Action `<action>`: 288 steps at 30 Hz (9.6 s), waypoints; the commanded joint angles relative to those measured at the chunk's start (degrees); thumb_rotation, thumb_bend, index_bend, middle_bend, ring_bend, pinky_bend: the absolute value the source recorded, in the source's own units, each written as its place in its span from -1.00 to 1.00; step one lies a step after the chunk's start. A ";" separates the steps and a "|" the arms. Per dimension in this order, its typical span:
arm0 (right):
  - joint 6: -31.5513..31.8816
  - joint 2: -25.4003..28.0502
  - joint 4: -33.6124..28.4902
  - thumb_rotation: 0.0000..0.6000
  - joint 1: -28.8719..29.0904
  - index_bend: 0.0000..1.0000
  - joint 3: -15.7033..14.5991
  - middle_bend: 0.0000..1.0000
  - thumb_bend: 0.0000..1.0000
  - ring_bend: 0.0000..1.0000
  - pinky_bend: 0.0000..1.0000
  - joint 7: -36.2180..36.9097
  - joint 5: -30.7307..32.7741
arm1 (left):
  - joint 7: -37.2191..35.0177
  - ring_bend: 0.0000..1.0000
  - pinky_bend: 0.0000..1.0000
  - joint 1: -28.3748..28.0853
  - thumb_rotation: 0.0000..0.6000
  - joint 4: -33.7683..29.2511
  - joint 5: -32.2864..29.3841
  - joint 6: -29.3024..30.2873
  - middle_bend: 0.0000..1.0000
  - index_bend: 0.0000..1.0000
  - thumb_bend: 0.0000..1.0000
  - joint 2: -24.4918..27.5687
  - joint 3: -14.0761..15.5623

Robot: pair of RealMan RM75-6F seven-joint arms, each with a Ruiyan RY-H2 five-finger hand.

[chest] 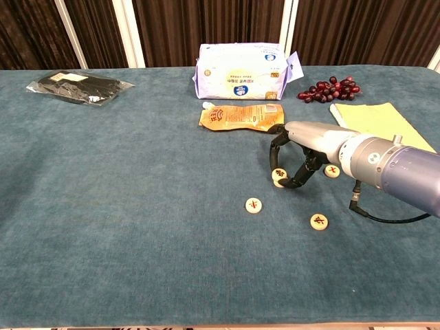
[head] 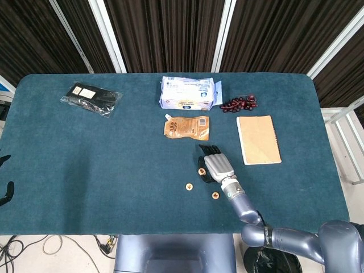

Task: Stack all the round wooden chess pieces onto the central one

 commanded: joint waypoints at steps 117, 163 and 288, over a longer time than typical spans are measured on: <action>1.19 9.26 -3.71 1.00 -4.09 -0.19 -1.36 -1.00 -0.18 -1.00 -1.00 1.09 2.03 | 0.55 -1.00 -1.00 -0.10 1.00 -1.01 -0.47 -0.31 -1.00 -0.68 -0.02 0.27 -0.10; 0.73 4.60 3.30 1.00 -6.10 -0.03 -1.52 -1.00 -0.18 -1.00 -1.00 2.41 0.27 | -0.23 -1.00 -1.00 -0.14 1.00 -1.46 -1.02 -0.95 -1.00 -0.68 -0.02 0.59 -0.10; 0.98 2.80 -3.93 1.00 0.84 -0.06 -0.86 -1.00 -0.18 -1.00 -1.00 -4.41 2.42 | -0.73 -1.00 -1.00 -0.33 1.00 -1.38 -1.46 -1.45 -1.00 -0.68 -0.02 0.75 -0.23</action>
